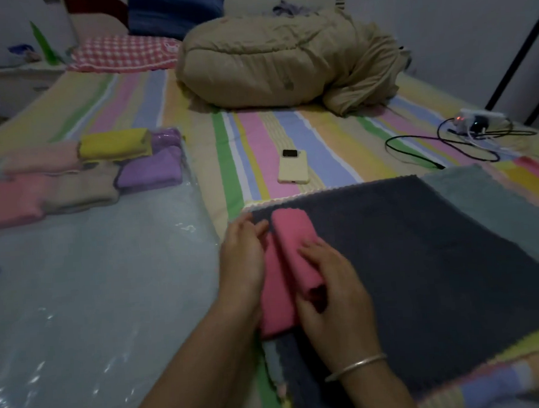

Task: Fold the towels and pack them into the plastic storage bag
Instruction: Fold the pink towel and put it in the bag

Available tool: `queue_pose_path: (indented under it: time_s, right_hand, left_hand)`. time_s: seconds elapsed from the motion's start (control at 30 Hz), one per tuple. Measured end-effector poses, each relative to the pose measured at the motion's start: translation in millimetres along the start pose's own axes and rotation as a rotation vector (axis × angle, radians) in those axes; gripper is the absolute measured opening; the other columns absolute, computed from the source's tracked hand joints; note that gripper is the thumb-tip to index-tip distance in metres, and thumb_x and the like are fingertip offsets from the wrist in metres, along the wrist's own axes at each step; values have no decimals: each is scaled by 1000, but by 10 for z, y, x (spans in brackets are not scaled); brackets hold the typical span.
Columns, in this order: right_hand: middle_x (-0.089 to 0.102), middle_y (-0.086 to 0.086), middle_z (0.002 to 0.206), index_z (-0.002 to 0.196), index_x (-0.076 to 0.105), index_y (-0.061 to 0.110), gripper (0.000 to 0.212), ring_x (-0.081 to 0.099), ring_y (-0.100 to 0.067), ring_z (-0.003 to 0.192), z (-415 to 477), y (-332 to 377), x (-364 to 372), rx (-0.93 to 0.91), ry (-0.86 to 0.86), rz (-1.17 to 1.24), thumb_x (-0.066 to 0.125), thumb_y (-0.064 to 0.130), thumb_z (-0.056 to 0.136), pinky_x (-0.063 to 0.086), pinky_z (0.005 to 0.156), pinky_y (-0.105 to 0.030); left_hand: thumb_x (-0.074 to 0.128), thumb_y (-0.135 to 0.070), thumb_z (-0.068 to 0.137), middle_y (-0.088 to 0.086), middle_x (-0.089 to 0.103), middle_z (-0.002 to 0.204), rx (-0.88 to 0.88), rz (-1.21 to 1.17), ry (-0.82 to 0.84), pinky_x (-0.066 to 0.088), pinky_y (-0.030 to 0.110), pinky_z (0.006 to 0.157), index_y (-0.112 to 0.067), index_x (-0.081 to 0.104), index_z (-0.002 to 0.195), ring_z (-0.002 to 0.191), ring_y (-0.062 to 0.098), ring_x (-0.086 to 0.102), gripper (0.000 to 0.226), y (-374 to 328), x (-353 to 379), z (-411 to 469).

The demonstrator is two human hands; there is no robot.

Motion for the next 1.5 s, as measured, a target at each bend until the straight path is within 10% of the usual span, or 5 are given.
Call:
queue_pose_path:
  time_s: [0.43, 0.77, 1.07, 1.27, 1.5]
  right_hand:
    - [61, 1, 130, 124, 63, 15, 56, 51, -21, 128, -195, 53, 307, -331, 301, -449, 39, 19, 73, 27, 107, -41]
    - [57, -5, 112, 116, 54, 12, 19, 54, -13, 100, 190, -7, -25, 662, -532, 569, 45, 16, 100, 44, 77, -16]
    - [56, -10, 123, 124, 52, 8, 26, 52, -16, 108, 229, -264, -156, 714, -572, 577, 41, 15, 102, 40, 92, -26]
    - [60, -1, 127, 123, 57, 22, 35, 54, -2, 118, 71, -122, -66, 149, -124, 287, 41, 28, 93, 40, 102, -20]
    - [39, 6, 149, 140, 47, 19, 52, 25, -17, 144, -203, -47, 105, -341, 408, -307, 46, 23, 89, 24, 113, -43]
  left_hand:
    - [51, -12, 91, -16, 70, 96, 287, 819, 126, 52, 34, 89, -32, 68, 93, 93, 5, 65, 27, 290, -897, -242]
    - [39, -32, 89, 2, 60, 129, 753, 1140, 235, 45, 35, 99, -25, 67, 114, 117, 24, 55, 38, 483, -636, -332]
    - [17, -43, 101, 4, 50, 142, 862, 1519, 417, 21, 43, 105, -26, 51, 137, 132, 23, 46, 52, 748, -425, -174]
    - [31, -38, 96, 2, 47, 145, 835, 1356, 523, 32, 44, 112, -22, 56, 131, 137, 20, 40, 46, 799, -375, -84]
    - [49, -19, 95, 11, 68, 108, -122, -7, 100, 52, 33, 84, -16, 50, 123, 92, 20, 66, 28, 438, -527, 270]
Point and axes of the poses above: each hand's wrist, its own z-axis towards the middle knuckle, its own x-axis out of the palm, y = z × x, the point moved 2 cm from there along z, towards the middle knuckle
